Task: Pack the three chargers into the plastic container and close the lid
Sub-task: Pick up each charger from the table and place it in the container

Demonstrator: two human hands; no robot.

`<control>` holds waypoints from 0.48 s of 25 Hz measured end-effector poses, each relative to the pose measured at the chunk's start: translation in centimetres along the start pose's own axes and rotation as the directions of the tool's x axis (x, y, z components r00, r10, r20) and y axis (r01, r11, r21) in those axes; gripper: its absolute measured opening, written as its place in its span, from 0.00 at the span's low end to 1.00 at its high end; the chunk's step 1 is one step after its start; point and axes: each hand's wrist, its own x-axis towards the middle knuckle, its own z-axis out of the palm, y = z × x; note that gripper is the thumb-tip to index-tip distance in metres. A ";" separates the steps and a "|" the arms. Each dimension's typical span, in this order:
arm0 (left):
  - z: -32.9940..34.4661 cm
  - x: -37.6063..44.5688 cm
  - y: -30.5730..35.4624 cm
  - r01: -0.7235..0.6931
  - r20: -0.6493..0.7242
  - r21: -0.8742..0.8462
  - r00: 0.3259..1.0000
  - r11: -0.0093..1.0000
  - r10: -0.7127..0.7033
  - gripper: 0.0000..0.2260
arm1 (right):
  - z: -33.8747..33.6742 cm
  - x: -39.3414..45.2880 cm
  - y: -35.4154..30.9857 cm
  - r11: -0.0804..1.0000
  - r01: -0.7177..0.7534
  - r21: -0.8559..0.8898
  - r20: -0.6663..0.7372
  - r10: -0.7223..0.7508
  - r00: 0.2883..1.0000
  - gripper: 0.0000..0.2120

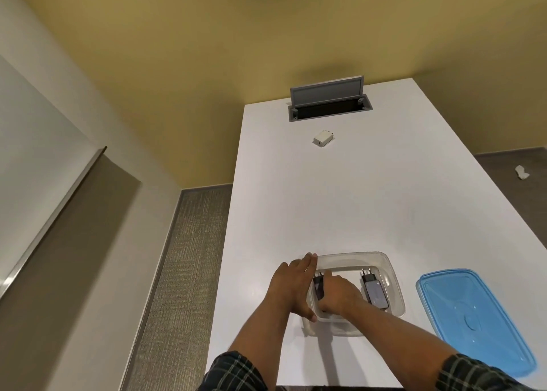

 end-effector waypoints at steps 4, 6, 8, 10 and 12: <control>-0.4 0.0 -0.5 -0.043 -0.010 -0.037 0.999 0.998 0.042 0.67 | -1.4 -0.5 0.2 1.000 -0.005 0.023 0.025 0.004 1.000 0.23; -0.6 0.0 -0.9 -0.050 -0.038 -0.068 0.998 0.996 0.048 0.66 | -2.2 -0.8 0.4 0.995 0.053 -0.080 -0.071 -0.059 0.996 0.16; -0.9 0.1 -1.5 -0.042 -0.077 -0.089 0.996 0.995 0.035 0.61 | -3.0 -0.6 1.1 0.957 0.137 -0.254 -0.168 -0.183 0.969 0.20; -1.4 0.6 -2.3 -0.025 -0.113 -0.077 0.993 0.997 0.016 0.54 | -3.6 0.0 1.8 0.896 0.213 -0.391 -0.225 -0.317 0.921 0.25; -2.0 1.3 -3.1 0.010 -0.142 -0.061 0.990 0.998 -0.018 0.48 | -4.4 0.5 2.4 0.853 0.262 -0.451 -0.265 -0.409 0.873 0.29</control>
